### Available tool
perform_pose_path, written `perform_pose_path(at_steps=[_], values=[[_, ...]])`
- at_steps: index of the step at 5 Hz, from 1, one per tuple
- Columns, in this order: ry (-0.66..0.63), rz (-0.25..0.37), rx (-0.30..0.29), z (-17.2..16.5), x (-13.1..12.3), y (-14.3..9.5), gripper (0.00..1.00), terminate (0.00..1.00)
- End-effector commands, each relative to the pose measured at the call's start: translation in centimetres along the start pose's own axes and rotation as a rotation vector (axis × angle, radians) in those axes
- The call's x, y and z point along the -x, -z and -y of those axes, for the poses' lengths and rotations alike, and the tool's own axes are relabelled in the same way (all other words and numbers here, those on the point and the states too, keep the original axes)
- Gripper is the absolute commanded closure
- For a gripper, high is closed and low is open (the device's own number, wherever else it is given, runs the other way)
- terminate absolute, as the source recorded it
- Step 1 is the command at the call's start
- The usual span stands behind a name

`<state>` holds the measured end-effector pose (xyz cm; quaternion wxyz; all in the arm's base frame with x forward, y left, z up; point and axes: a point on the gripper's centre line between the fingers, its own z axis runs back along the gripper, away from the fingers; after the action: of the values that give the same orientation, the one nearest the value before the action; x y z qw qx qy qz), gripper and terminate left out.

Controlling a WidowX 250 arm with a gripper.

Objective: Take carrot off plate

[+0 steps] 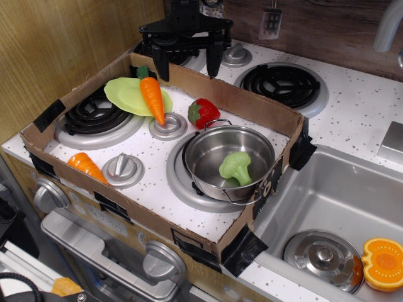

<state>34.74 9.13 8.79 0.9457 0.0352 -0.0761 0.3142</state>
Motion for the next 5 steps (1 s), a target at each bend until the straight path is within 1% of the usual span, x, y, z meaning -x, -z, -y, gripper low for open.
perform_pose_path(at_steps=[1, 2, 3, 4, 5], values=[[0.032, 0.074, -0.046, -1.3, -3.2, 0.2, 0.00, 0.00], [0.041, 0.070, -0.078, -2.6, -3.7, 0.9, 0.00, 0.00], [0.046, 0.058, -0.098, -3.7, -4.6, 1.7, 0.00, 0.00], [0.060, 0.109, -0.101, -4.4, -5.6, 2.3, 0.00, 0.00], [0.052, 0.115, -0.086, -4.8, -6.3, 3.3, 0.00, 0.00]])
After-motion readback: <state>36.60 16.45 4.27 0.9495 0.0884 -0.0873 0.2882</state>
